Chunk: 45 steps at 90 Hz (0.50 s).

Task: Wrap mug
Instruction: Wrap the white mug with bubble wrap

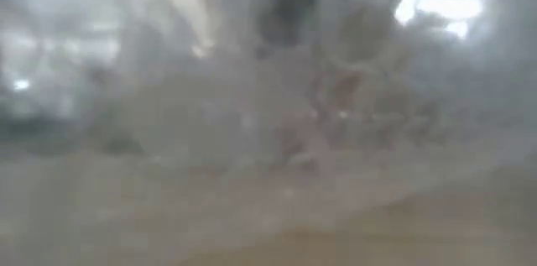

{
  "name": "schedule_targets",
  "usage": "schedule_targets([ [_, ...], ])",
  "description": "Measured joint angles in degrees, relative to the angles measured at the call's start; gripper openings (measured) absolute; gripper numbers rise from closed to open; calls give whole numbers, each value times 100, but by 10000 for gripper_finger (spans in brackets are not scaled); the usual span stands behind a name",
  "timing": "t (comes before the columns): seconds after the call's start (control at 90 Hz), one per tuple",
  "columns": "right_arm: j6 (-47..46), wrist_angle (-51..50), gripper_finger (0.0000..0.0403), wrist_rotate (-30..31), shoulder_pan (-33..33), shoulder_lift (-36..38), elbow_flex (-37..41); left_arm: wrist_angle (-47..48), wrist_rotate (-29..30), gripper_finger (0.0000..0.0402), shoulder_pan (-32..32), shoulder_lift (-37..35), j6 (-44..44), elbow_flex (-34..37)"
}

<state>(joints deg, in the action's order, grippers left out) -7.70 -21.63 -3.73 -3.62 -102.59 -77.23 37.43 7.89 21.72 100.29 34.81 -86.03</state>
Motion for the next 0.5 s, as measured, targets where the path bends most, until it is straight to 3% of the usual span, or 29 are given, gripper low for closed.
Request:
schedule_targets([
  [0.211,0,50,0,-2,41,0,0,1248,438,124,96,0,353,8],
  [0.5,2,72,0,-7,39,2,-7,2067,1305,86,93,2,588,38],
])
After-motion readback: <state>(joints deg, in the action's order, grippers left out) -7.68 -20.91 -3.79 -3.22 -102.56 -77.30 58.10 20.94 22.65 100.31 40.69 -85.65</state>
